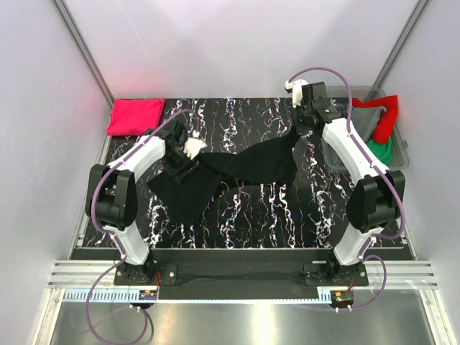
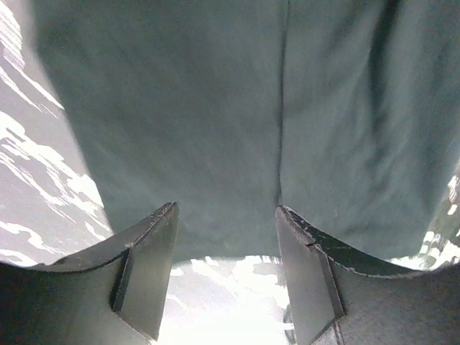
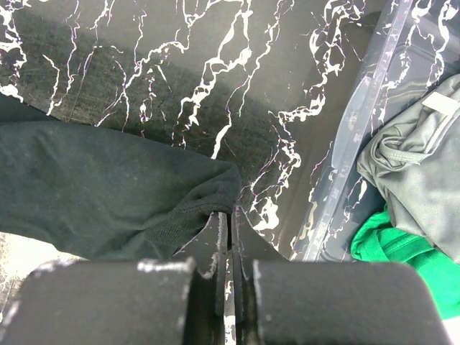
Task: Fold and stack the t-shirts
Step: Flatten the tshirt out
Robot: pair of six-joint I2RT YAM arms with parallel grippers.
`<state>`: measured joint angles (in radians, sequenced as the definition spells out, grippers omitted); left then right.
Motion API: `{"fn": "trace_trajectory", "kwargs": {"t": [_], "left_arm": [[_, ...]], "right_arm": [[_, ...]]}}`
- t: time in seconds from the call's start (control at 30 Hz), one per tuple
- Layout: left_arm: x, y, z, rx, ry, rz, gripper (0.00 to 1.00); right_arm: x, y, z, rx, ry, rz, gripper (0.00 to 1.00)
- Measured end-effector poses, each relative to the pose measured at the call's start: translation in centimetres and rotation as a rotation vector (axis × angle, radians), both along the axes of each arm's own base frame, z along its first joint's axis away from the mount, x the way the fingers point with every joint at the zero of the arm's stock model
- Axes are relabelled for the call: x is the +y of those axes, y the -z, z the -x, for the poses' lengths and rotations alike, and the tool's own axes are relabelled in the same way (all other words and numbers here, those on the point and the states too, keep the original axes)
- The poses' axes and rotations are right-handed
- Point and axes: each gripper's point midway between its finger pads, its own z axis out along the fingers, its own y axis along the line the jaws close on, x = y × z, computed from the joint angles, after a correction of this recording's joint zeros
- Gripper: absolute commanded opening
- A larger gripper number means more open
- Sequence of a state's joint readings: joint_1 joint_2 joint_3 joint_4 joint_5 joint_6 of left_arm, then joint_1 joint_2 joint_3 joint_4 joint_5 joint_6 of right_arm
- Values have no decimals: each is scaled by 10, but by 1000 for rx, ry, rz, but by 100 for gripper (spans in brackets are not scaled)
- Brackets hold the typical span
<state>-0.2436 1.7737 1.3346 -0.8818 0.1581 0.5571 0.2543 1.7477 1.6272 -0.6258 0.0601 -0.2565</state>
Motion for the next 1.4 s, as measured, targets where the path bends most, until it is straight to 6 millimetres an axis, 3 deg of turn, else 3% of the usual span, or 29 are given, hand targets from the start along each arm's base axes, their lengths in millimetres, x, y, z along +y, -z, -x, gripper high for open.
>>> {"fn": "trace_trajectory", "kwargs": {"t": [0.2, 0.3, 1.1, 1.4], "left_arm": [[34, 21, 43, 60, 19, -86, 58], [41, 23, 53, 67, 26, -106, 57], [43, 37, 81, 102, 75, -126, 56], [43, 45, 87, 125, 74, -132, 48]], "right_arm": [[0, 0, 0, 0, -1, -1, 0], [0, 0, 0, 1, -2, -1, 0], [-1, 11, 5, 26, -2, 6, 0], [-1, 11, 5, 26, -2, 6, 0]]}}
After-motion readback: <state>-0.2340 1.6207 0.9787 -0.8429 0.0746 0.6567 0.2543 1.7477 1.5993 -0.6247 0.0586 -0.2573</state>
